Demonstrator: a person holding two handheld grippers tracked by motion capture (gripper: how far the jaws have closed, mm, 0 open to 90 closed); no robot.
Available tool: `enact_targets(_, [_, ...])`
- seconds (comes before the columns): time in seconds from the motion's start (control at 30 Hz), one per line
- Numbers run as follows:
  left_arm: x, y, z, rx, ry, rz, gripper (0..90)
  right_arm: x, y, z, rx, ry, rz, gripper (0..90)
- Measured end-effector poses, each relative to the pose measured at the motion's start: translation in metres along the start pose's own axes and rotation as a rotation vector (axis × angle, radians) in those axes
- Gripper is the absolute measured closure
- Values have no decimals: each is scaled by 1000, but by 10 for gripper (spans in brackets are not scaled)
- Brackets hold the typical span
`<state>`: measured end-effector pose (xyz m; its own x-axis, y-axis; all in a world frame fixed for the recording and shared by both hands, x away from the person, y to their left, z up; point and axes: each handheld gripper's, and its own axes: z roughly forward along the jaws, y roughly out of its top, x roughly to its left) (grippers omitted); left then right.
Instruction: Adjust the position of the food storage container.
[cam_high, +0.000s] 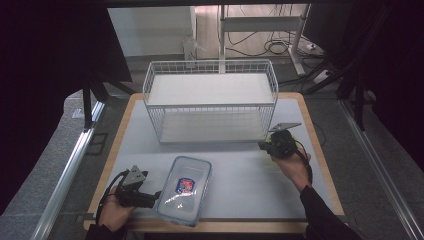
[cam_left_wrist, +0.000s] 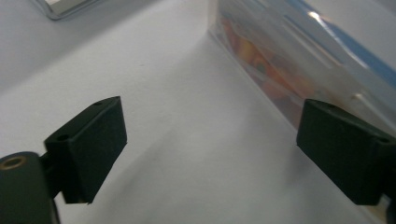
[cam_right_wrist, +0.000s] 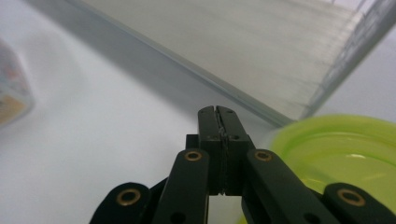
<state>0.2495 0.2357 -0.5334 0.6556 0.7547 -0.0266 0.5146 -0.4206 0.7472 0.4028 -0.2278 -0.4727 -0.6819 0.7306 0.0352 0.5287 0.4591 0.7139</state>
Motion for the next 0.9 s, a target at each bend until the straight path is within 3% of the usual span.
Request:
enact_targets(0.07, [2, -2, -4, 11, -42, 17, 100, 9, 1, -5, -28, 2, -32, 896])
enact_targets(0.1, [2, -2, -4, 11, -42, 17, 113, 9, 1, -5, -28, 2, -32, 896])
enact_targets(0.13, [3, -2, -8, 17, -69, 7, 140, 17, 0, -10, -43, 9, -49, 892])
enact_targets(0.2, [2, -2, -10, 20, -82, 9, 224, 19, 0, -11, -46, 14, -53, 885])
enact_targets(0.23, [-1, -3, -14, 28, -100, 35, 288, 27, -3, -15, -54, 19, -69, 864])
enact_targets(0.27, [-1, -3, -14, 28, -100, 35, 354, 27, -3, -15, -54, 19, -69, 864])
enact_targets(0.3, [-2, -4, -16, 39, -128, 49, 354, 29, -4, -16, -56, 23, -74, 854])
enact_targets(0.33, [-3, -6, -16, 50, -173, 51, 523, 37, -8, -20, -62, 34, -87, 822])
enact_targets(0.4, [-5, -6, -13, 75, -215, 55, 660, 43, -11, -22, -62, 40, -100, 766])
enact_targets(0.47, [-7, -5, -12, 87, -224, 61, 754, 46, -12, -24, -62, 47, -107, 743])
enact_targets(0.5, [-10, -3, -10, 97, -254, 69, 783, 53, -16, -26, -64, 53, -121, 698])
enact_targets(0.67, [-16, 0, -5, 130, -236, 96, 867, 60, -21, -32, -72, 66, -127, 645])
enact_targets(0.9, [-27, 6, -1, 131, -279, 93, 899, 68, -33, -44, -84, 73, -105, 596])
